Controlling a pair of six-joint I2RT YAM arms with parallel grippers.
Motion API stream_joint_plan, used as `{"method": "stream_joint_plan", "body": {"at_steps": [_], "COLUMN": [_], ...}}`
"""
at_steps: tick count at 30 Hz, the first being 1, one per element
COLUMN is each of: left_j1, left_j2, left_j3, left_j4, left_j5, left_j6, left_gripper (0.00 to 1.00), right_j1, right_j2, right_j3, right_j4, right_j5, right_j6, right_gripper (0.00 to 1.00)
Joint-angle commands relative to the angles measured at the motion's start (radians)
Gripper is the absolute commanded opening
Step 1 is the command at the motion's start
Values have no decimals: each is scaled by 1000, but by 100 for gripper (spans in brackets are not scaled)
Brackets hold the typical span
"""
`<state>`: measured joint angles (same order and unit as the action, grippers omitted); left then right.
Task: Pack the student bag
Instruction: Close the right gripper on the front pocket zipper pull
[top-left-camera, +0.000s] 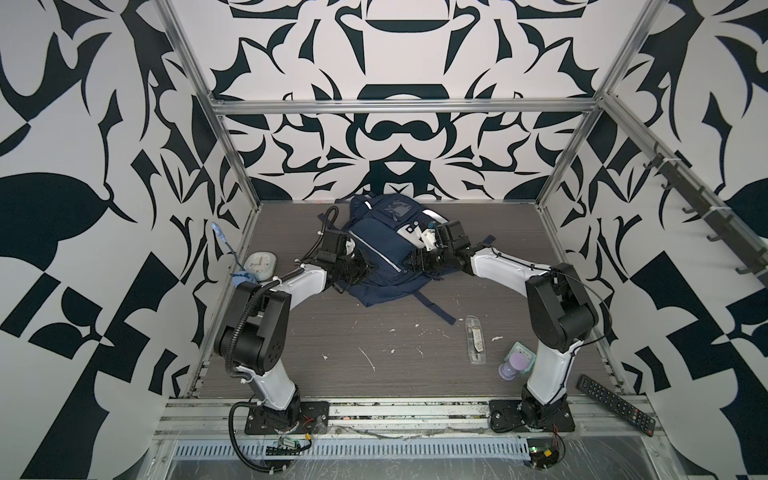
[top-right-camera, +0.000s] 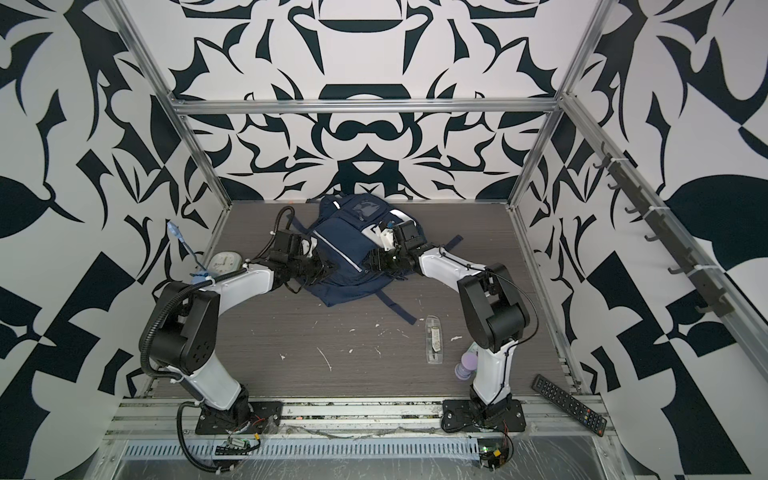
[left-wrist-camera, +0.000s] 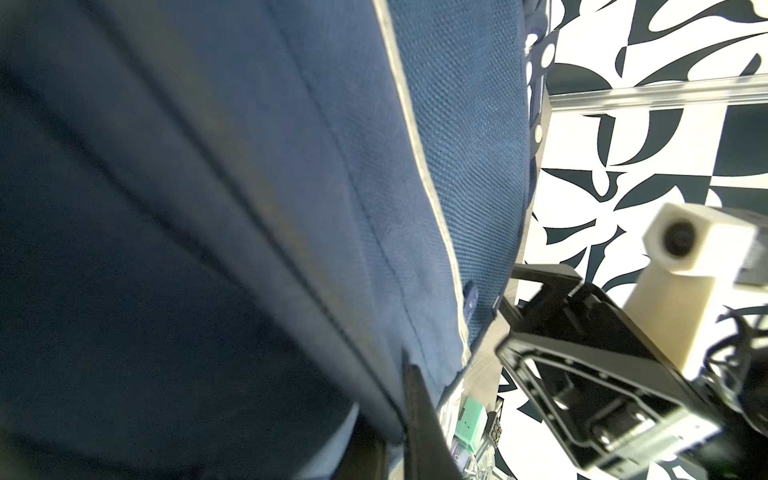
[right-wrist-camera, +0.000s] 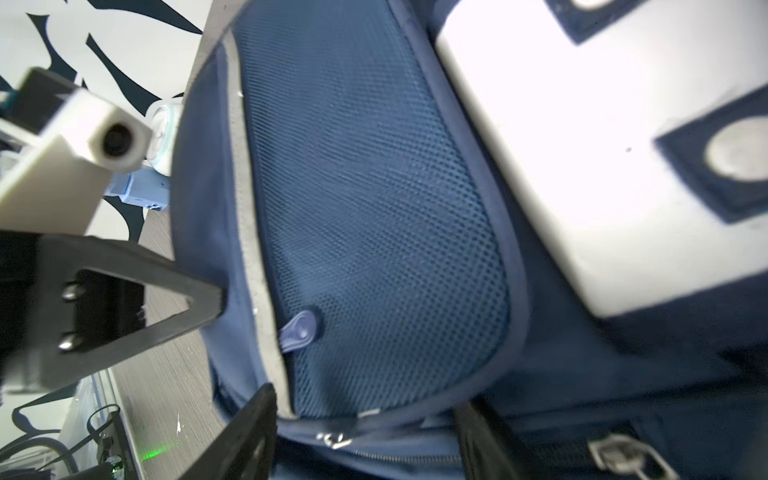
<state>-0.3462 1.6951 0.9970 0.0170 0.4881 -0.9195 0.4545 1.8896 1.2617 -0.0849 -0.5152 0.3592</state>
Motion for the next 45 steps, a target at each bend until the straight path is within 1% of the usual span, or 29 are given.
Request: {"method": "stream_joint_plan", "body": {"at_steps": [1,4,8,10,14,18,24,26,30,33,34,37,39,41,43,45], "left_j1": [5,5,6,7,14,21,24,24,24,24,24,24,24,24,24,24], "left_j2": [-53,-47,-37,-33,-29,-24,-10,-8,-8,-10,-11,-12,-13,-15,-16,-17], "left_j3": [45,52,54,55,66,77,84,80,69,62,61,55,55,54,55,53], "left_j4": [-8,-9,-9,-8,-6,-11,-6,0,6,6,6,8,8,5,0,-3], "left_j5": [33,46,49,49,53,58,66,66,70,70,70,68,70,70,71,71], "left_j6": [21,20,19,20,20,25,22,21,19,19,20,18,17,17,17,18], "left_gripper": [3,3,3,3,3,3,3,3,4,4,4,4,4,4,5,5], "right_j1": [-2,-2,-1,8,34,54,93,98,98,111,115,121,134,153,173,190], "right_j2": [-3,1,-20,-45,-121,-195,-337,-364,-388,-375,-366,-319,-280,-253,-234,-209], "right_j3": [43,40,-28,-60,-128,-189,-272,-287,-297,-274,-265,-224,-176,-135,-112,-88], "right_j4": [35,41,153,171,150,118,69,37,-6,-27,-25,-25,-50,-78,-76,-81], "right_j5": [-30,-34,-127,-146,-140,-183,-219,-171,71,224,257,320,354,379,395,407], "right_j6": [14,16,67,67,21,-17,-59,-71,-94,-126,-132,-147,-165,-180,-193,-203], "right_gripper": [69,69,69,68,68,67,67,67,63,61,60,57,45,37,35,34]}}
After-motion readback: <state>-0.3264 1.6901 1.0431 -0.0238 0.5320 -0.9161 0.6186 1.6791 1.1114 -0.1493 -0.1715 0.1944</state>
